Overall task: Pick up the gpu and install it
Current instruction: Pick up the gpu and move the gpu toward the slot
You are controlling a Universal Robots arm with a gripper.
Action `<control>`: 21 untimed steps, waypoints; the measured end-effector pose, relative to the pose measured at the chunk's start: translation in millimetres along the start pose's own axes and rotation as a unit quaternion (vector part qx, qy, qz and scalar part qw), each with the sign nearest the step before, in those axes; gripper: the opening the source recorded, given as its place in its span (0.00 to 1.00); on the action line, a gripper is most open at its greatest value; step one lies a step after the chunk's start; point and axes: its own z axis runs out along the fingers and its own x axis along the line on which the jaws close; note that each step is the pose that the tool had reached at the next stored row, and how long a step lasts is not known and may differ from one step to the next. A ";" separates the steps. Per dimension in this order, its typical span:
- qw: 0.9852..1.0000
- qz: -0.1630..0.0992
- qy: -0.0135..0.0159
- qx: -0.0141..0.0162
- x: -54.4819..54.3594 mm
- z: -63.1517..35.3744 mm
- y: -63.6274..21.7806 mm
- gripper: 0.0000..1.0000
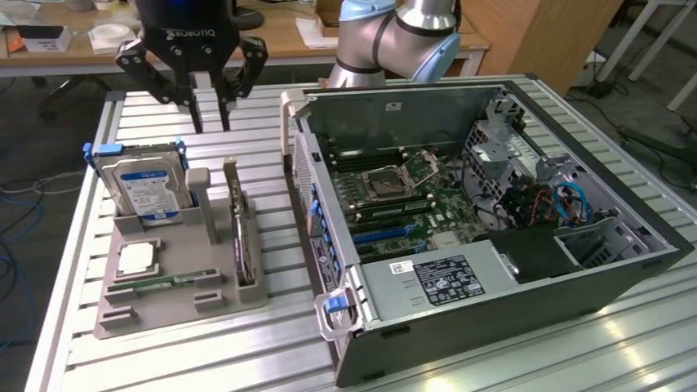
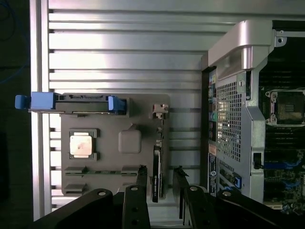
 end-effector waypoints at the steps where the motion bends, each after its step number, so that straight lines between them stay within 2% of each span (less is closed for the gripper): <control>1: 1.000 0.000 0.000 0.000 0.0 0.6 -0.3 0.35; 21: 1.000 0.000 0.000 0.000 0.4 14.8 -6.4 0.35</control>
